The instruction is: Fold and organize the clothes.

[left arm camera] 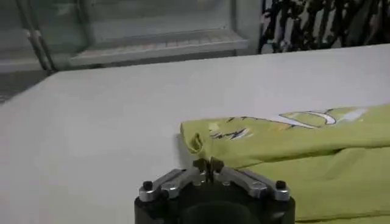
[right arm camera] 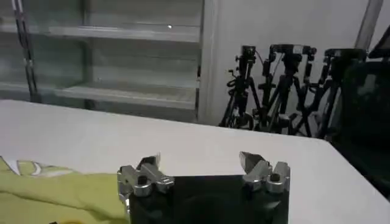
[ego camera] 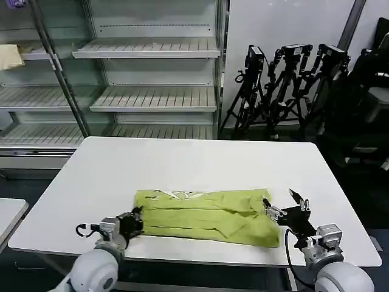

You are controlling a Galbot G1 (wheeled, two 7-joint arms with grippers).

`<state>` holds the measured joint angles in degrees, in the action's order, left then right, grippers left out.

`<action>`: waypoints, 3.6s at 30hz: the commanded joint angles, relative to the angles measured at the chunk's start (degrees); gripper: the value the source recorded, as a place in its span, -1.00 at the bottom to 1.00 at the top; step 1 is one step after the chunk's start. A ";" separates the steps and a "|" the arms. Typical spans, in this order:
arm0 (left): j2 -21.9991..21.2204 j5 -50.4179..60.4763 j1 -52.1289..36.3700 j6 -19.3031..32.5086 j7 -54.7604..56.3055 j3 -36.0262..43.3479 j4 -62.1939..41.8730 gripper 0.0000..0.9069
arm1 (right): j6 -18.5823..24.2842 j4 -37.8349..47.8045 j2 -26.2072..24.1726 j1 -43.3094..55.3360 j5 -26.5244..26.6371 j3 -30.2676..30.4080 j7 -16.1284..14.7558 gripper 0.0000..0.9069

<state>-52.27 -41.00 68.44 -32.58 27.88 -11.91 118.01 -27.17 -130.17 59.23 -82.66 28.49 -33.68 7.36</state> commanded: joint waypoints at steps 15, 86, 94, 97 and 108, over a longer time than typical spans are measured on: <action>5.39 19.74 6.82 2.84 -11.73 -20.32 1.04 -1.00 | 0.30 -0.79 1.01 -0.18 -0.35 0.15 0.03 1.00; 1.11 7.79 3.52 -0.42 -12.93 -20.78 -9.84 1.00 | 1.47 -1.49 0.57 0.10 -1.09 -0.64 -0.49 1.00; 1.06 -0.94 1.92 -0.47 -14.83 -20.31 -12.30 1.00 | 1.68 -1.34 0.78 -0.25 -1.14 -0.86 -0.54 1.00; 0.60 -1.16 2.84 -0.50 -14.87 -19.71 -11.28 0.40 | 1.69 -1.19 0.92 -0.09 -1.15 -0.78 -0.50 1.00; 0.31 -0.25 4.66 -0.51 -13.15 -19.66 -10.90 -0.98 | 1.69 -0.51 1.24 0.98 -1.29 0.25 -0.46 1.00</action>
<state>-51.68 -38.19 72.31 -32.45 14.15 -31.55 107.45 -25.49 -130.86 60.45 -81.90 27.21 -33.68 6.88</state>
